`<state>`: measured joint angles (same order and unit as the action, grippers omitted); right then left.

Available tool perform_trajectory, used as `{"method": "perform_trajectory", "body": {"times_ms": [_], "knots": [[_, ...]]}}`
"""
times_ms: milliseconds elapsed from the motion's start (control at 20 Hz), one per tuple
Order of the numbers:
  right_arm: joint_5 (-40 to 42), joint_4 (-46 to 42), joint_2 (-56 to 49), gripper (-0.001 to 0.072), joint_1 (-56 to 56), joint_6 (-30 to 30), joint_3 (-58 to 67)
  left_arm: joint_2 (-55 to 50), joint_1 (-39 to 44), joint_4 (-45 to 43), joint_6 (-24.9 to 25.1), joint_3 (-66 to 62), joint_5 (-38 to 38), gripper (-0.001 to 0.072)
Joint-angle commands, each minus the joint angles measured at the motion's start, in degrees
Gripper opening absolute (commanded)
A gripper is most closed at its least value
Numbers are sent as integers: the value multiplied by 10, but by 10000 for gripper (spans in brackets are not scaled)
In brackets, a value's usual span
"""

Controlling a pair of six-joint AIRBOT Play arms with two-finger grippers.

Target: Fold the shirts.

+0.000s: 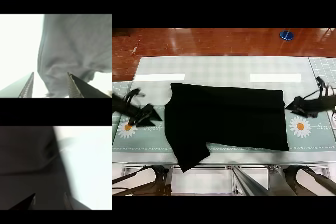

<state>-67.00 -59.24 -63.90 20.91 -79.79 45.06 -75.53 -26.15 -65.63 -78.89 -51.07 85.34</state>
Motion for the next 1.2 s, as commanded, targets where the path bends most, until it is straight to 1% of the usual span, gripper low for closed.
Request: {"method": "perform_trajectory", "body": {"times_ms": [0, 100, 150, 200, 300, 400, 450, 550, 650, 800, 900, 950, 1000, 1100, 1150], "knots": [[73, 163, 144, 407, 7, 69, -165, 95, -137, 141, 62, 162, -38, 508], [67, 176, 183, 407, 7, 69, -190, 110, -156, 115, 61, 200, -46, 508], [64, 179, 194, 407, 7, 68, -190, 113, -148, 110, 49, 214, -53, 508], [64, 188, 201, 407, 9, 68, -189, 113, -134, 111, 46, 222, -54, 508], [64, 203, 202, 406, 23, 61, -181, 112, -91, 87, 11, 237, -54, 508], [61, 199, 202, 407, 66, 48, -152, 111, -48, 47, -10, 247, -66, 507], [52, 195, 202, 407, 95, 43, -133, 109, -30, 37, -9, 250, -73, 507], [24, 191, 201, 407, 164, 37, -102, 106, -7, 47, -9, 259, -87, 507], [-12, 190, 201, 407, 214, 36, -97, 103, 9, 45, -10, 267, -87, 507], [-39, 145, 201, 407, 237, 36, -97, 94, 17, 52, -14, 267, -110, 507], [-46, 118, 201, 407, 237, 32, -97, 90, 38, 85, -13, 267, -137, 491], [-51, 91, 201, 407, 237, 18, -97, 90, 53, 92, -15, 267, -147, 326], [-58, 45, 201, 407, 237, -11, -97, 90, 67, 91, -22, 266, -155, 32], [-71, -83, 199, 407, 237, -82, -103, 92, 92, 91, -39, 265, -172, 19], [-87, -130, 190, 407, 237, -105, -110, 95, 101, 91, -39, 263, -177, 17]]}}
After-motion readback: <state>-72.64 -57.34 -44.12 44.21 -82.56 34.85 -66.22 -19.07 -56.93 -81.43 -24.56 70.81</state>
